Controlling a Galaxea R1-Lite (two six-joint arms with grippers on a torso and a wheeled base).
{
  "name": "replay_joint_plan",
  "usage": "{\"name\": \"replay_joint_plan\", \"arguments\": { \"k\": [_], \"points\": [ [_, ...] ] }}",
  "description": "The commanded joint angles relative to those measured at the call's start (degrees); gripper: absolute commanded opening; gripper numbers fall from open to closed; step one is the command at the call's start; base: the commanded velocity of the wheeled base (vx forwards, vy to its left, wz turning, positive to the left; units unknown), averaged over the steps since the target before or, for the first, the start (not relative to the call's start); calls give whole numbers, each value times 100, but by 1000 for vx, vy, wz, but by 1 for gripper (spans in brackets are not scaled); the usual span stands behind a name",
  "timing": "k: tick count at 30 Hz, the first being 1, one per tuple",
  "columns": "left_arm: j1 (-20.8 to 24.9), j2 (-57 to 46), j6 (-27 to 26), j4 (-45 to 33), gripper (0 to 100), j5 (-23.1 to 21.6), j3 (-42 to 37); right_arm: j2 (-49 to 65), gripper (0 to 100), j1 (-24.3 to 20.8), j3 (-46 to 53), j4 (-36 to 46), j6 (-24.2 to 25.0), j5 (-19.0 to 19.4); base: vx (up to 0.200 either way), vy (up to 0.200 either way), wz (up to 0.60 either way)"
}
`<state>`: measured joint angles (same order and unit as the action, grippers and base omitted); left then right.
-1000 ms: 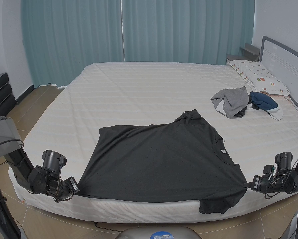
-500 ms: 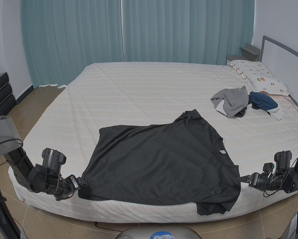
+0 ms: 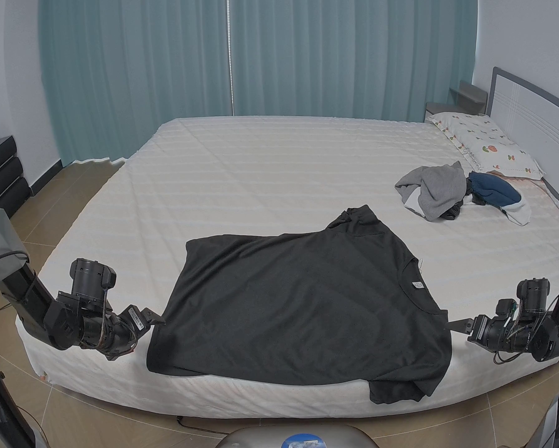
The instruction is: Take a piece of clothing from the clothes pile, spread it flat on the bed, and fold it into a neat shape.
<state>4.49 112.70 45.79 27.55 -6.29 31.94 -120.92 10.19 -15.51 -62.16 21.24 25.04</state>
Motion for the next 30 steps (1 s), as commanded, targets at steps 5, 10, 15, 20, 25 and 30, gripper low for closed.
{"name": "replay_joint_plan", "arguments": {
  "k": [5, 10, 15, 20, 25, 30],
  "points": [
    [-44, 59, 9, -30, 100, -48, 207, -11, 100, 0, -23, -7, 3, 1, 200, 0, 0],
    [-36, 59, 9, -13, 100, -48, 348, -11, 100, 0, -23, 2, 3, 1, 200, 0, 0],
    [-44, 68, 27, -22, 100, -48, 594, -19, 100, -8, -23, 2, 3, 1, 0, 0, 0],
    [-36, 323, 378, -39, 100, -39, 1306, -28, 100, -8, -31, 2, 12, 10, 0, 0, 0],
    [0, 1184, 422, -39, 100, -39, 2273, -72, 100, -17, -31, 2, 12, 19, 0, 0, 0],
    [17, 1931, 431, -48, 100, -39, 3284, -99, 100, -26, -40, 2, 12, 19, 0, 0, 0]
  ]
}}
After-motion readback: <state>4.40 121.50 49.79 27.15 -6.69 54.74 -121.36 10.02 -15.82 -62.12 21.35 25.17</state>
